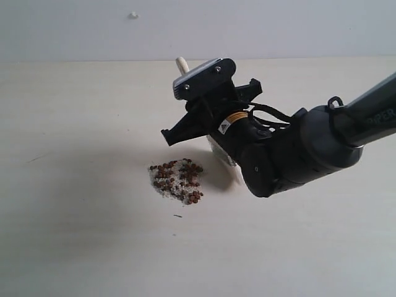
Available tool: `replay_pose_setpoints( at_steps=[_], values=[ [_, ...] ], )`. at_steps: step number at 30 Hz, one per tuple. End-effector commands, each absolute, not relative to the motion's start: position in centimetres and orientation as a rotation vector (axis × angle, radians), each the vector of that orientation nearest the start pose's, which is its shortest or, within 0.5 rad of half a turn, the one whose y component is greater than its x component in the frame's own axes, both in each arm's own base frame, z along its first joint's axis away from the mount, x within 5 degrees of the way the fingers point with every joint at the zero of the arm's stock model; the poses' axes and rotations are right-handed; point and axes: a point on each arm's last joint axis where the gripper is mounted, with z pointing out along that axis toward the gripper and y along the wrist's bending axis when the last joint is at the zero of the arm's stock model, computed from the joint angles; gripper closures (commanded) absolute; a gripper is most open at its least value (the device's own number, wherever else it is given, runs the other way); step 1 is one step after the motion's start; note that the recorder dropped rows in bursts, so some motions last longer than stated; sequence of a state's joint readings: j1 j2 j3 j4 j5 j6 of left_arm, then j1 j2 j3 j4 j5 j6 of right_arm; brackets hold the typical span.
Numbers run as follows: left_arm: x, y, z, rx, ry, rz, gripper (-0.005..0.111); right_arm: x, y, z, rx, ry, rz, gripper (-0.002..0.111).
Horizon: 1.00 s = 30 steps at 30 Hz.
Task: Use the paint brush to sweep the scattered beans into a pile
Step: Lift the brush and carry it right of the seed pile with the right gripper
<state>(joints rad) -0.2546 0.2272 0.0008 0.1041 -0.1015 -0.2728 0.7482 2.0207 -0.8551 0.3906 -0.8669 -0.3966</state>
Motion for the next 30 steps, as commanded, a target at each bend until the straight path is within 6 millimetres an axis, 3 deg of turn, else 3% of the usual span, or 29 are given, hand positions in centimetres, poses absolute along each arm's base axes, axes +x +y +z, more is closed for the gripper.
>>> replay_pose_setpoints(
  at_steps=[1, 12, 21, 27, 30],
  values=[
    [7.3, -2.0, 20.8, 0.074, 1.615, -0.349, 0.107, 29.7, 24.6, 12.8, -0.545, 1.769, 0.296, 0.108],
    [7.3, -2.0, 20.8, 0.074, 1.615, -0.349, 0.107, 29.0, 25.9, 13.2, -0.456, 1.771, 0.391, 0.108],
    [7.3, -2.0, 20.8, 0.074, 1.615, -0.349, 0.107, 29.0, 24.8, 15.3, -0.308, 1.639, 0.118, 0.108],
    [7.3, -2.0, 20.8, 0.074, 1.615, -0.349, 0.107, 28.9, 23.3, 18.9, -0.264, 1.612, -0.037, 0.108],
    [7.3, -2.0, 20.8, 0.074, 1.615, -0.349, 0.107, 28.4, 22.8, 21.1, -0.351, 1.633, -0.102, 0.108]
  ],
)
